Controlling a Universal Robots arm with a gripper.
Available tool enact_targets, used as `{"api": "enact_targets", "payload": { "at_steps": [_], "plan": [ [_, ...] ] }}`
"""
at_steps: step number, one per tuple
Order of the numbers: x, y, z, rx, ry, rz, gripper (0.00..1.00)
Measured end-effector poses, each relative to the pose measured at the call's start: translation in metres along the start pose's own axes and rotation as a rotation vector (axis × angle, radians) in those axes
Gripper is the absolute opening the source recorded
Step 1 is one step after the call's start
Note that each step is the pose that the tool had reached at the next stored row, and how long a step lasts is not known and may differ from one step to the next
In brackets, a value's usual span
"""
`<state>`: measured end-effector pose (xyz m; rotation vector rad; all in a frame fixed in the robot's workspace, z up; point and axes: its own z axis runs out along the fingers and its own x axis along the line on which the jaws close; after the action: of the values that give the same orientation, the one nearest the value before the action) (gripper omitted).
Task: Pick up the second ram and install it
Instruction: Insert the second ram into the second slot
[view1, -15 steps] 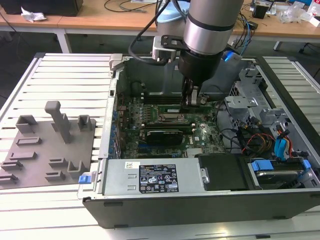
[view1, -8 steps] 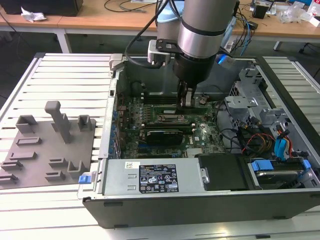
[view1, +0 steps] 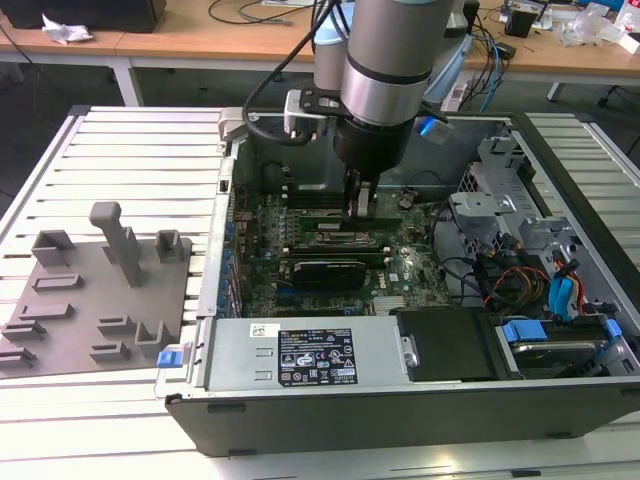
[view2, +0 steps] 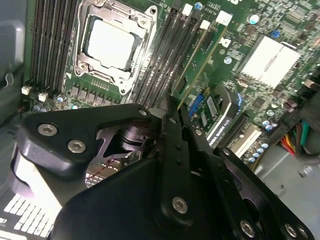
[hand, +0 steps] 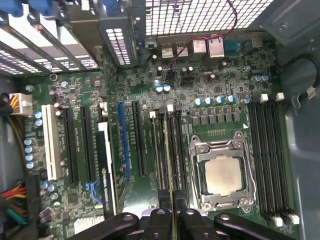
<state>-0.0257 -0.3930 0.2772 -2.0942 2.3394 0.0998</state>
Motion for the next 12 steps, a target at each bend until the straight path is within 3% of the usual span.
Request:
{"api": "enact_targets", "payload": {
  "at_steps": [4,12],
  "plan": [
    [-0.0010,0.0040,0.0122,-0.0001,0.0002,0.000,0.14],
    [-0.0043,0.0044,0.0253,0.0000,0.0011,0.000,0.14]
  ]
}}
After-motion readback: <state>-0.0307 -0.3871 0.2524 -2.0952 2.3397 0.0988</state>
